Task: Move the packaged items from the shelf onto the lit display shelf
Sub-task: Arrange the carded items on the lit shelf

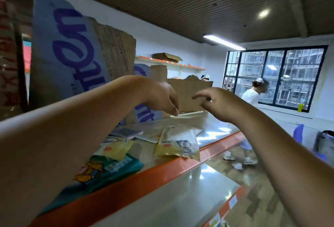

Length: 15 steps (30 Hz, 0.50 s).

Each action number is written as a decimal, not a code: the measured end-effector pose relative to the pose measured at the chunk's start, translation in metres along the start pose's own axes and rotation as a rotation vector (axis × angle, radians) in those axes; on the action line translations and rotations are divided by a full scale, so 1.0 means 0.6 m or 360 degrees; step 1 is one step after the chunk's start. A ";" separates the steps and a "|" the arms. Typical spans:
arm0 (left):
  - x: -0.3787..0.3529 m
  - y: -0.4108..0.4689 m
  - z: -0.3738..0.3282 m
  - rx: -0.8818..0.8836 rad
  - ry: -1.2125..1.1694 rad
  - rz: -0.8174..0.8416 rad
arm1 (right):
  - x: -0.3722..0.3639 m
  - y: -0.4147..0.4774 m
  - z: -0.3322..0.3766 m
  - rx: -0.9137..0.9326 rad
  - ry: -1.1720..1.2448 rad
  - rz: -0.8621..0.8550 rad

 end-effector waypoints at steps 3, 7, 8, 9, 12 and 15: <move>-0.035 0.045 -0.007 0.0147 0.0040 0.0201 | -0.022 0.037 -0.039 0.0029 0.0065 0.0069; -0.086 0.113 0.002 0.0406 -0.0056 0.0371 | -0.059 0.089 -0.084 0.0149 0.0179 0.0226; -0.097 0.128 0.008 0.0478 -0.0077 0.0391 | -0.070 0.102 -0.094 0.0201 0.0166 0.0273; -0.107 0.139 0.016 0.0554 -0.0094 0.0418 | -0.083 0.113 -0.103 0.0242 0.0126 0.0319; -0.139 0.164 0.038 0.0868 -0.0204 0.0581 | -0.126 0.155 -0.135 0.0341 0.0048 0.0488; -0.165 0.181 0.041 0.0968 -0.0092 0.0691 | -0.166 0.186 -0.145 0.0460 0.0078 0.0625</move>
Point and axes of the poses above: each hand's wrist, its own y-axis towards the middle knuckle, its own x-axis out of the back of the hand, z = x × y, the point moved 7 cm from there along y, towards the middle knuckle, and after that the axes turned 10 degrees about -x, right-handed, at the moved point
